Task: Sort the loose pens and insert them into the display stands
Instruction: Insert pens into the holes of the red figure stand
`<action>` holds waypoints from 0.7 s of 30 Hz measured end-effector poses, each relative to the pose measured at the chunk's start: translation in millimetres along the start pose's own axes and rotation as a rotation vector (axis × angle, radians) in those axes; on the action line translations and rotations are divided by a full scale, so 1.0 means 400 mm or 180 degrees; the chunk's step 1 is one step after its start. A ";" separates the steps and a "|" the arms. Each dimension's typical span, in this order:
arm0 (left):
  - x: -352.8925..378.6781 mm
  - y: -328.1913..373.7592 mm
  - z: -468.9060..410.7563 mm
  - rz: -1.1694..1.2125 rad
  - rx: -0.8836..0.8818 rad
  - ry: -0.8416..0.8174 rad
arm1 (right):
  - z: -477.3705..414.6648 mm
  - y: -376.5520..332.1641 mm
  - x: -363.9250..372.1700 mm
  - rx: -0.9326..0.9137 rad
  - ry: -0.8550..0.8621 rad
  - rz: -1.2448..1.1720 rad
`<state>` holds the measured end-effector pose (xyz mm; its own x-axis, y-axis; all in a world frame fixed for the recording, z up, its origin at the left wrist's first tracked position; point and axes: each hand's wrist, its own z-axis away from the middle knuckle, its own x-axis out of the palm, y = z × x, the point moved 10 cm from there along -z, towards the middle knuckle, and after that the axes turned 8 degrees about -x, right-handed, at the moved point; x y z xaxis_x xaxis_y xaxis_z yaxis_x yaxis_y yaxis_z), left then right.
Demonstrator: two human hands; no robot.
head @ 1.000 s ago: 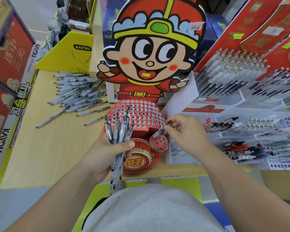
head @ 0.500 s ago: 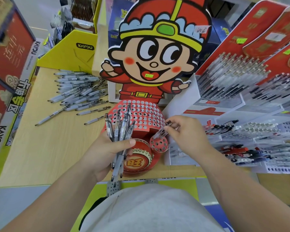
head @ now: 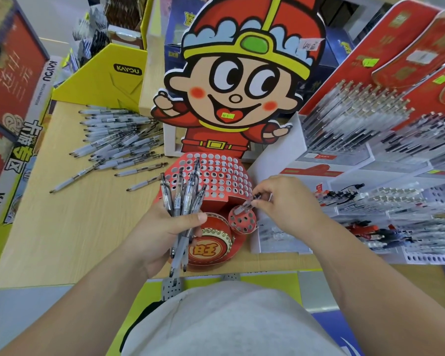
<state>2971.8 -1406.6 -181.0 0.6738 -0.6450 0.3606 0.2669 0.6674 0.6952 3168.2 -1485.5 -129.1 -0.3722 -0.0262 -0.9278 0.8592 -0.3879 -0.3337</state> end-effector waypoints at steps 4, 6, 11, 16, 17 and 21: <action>-0.002 -0.004 -0.002 0.0016 -0.0014 0.0022 | 0.002 -0.001 0.004 0.0016 0.0197 -0.0033; -0.001 -0.006 -0.004 0.0030 -0.0019 0.0013 | -0.003 -0.004 0.001 0.0023 0.0277 -0.0004; 0.003 -0.007 -0.005 0.0052 -0.0023 0.0000 | -0.009 -0.012 0.031 0.0025 -0.0027 0.0140; -0.002 -0.012 -0.006 0.0028 0.0009 0.0010 | -0.002 -0.009 0.057 0.0062 -0.0011 0.0211; -0.002 -0.014 -0.006 0.0036 0.0000 0.0018 | -0.002 -0.006 0.060 0.0086 0.0012 0.0197; 0.002 -0.020 -0.004 -0.0015 -0.0033 0.0043 | -0.003 -0.003 0.061 0.0124 0.0061 0.0173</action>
<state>2971.3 -1411.7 -187.5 0.6816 -0.6432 0.3488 0.2773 0.6682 0.6904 3158.7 -1484.7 -151.4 -0.3184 -0.0307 -0.9475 0.8635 -0.4218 -0.2765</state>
